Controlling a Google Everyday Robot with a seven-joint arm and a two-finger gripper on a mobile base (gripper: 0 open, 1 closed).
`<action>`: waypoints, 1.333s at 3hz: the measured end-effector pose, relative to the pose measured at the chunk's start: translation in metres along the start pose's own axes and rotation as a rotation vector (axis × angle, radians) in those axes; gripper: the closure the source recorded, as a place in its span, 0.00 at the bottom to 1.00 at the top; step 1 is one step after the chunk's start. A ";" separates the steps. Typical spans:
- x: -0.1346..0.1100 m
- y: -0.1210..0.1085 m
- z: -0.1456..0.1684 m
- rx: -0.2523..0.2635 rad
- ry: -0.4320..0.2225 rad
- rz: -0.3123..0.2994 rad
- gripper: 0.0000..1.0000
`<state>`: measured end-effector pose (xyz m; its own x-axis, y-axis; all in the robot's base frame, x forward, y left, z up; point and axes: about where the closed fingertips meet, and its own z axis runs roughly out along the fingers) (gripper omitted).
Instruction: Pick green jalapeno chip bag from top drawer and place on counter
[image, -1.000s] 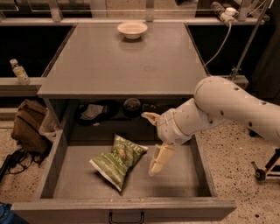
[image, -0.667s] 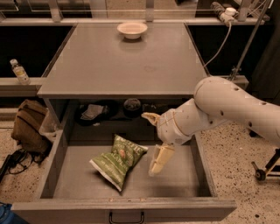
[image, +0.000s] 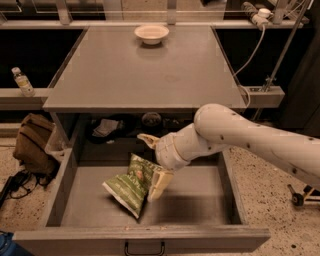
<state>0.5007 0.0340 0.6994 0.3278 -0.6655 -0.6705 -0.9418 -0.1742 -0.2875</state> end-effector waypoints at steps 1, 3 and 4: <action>-0.007 -0.007 0.045 -0.056 -0.060 -0.058 0.00; -0.008 -0.002 0.093 -0.109 -0.069 -0.126 0.00; 0.002 0.005 0.094 -0.093 -0.018 -0.137 0.00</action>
Offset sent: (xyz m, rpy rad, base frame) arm 0.0100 0.0919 -0.0666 0.0704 0.0197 0.2219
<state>0.5037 0.1005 0.6325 0.4544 -0.6176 -0.6419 -0.8906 -0.3297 -0.3132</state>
